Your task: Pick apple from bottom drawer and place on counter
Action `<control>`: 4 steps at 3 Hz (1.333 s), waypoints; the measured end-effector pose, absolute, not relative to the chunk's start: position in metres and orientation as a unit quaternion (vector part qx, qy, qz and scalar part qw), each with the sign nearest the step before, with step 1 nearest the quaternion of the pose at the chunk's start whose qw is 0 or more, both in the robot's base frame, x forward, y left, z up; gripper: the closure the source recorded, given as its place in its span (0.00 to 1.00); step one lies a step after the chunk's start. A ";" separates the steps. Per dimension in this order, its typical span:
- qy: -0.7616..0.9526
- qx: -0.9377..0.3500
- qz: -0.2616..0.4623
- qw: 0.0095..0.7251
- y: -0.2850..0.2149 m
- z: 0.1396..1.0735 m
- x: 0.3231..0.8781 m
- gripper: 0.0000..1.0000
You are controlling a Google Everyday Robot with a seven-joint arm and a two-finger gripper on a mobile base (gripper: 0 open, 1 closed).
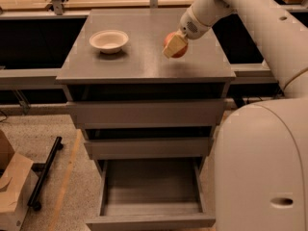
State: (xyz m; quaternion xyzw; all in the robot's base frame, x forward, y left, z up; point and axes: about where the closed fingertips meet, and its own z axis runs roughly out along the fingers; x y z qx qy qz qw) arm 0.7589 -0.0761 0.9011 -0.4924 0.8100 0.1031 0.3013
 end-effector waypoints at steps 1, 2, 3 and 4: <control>0.819 -0.468 0.127 0.307 -0.076 0.887 0.776 0.35; 0.820 -0.458 0.145 0.310 -0.072 0.879 0.786 0.04; 0.818 -0.458 0.152 0.313 -0.068 0.879 0.789 0.00; 0.818 -0.458 0.152 0.314 -0.068 0.879 0.790 0.00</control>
Offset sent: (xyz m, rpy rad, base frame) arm 0.0415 -0.0017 -0.0184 0.1238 0.0461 -0.0598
